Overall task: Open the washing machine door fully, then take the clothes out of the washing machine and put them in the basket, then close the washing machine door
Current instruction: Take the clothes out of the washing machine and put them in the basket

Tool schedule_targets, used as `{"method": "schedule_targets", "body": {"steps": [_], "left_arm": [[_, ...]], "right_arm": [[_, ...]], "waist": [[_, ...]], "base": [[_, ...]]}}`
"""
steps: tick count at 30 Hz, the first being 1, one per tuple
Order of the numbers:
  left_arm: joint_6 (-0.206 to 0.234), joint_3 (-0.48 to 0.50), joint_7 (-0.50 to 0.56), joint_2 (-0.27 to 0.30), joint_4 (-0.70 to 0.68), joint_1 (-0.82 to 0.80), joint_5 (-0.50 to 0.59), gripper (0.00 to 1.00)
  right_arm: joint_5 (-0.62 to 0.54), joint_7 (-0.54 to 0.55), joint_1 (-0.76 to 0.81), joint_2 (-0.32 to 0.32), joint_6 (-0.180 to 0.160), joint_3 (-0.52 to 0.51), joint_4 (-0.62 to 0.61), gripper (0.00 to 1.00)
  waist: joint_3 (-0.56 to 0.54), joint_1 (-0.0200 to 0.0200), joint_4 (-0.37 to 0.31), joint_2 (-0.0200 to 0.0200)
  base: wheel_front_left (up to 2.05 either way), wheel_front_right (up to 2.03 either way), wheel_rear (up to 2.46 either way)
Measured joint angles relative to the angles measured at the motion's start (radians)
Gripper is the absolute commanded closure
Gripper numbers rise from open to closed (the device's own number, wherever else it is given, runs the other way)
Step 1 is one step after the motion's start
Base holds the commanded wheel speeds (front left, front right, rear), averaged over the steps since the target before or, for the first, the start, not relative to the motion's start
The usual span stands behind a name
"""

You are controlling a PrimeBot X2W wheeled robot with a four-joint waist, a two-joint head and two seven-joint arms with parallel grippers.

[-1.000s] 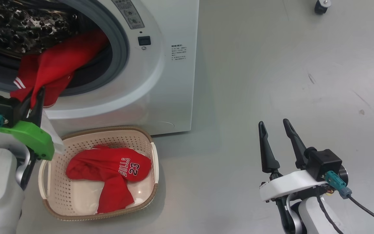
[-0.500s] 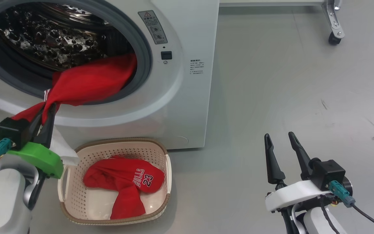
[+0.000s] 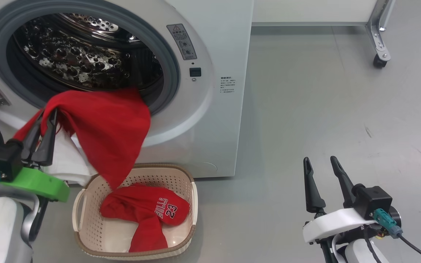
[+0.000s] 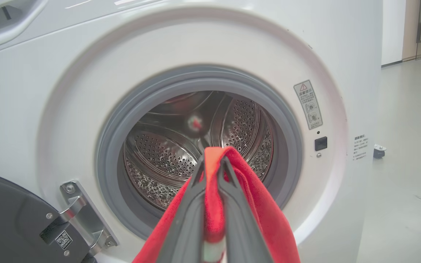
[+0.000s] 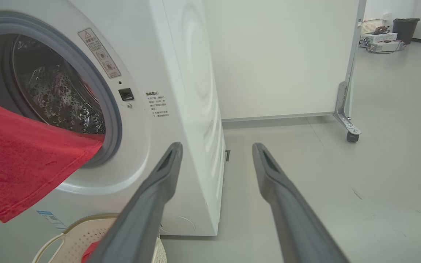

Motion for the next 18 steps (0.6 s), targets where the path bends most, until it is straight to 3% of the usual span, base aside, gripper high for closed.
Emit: {"method": "schedule_targets", "body": {"steps": [11, 18], "left_arm": [[0.023, 0.102, -0.001, -0.025, -0.242, 0.034, 0.042, 1.00], [0.016, 0.068, -0.002, -0.036, -0.239, 0.126, 0.052, 1.00]], "right_arm": [[0.000, 0.000, 0.007, 0.000, 0.014, -0.007, 0.000, 0.00], [0.000, 0.000, 0.010, 0.000, 0.024, -0.006, 0.000, 0.00]], "waist": [[-0.003, 0.0000, 0.013, 0.0000], [-0.001, 0.0000, 0.010, 0.0000]], "base": [[0.00, 0.00, 0.00], [0.00, 0.00, 0.00]]}}
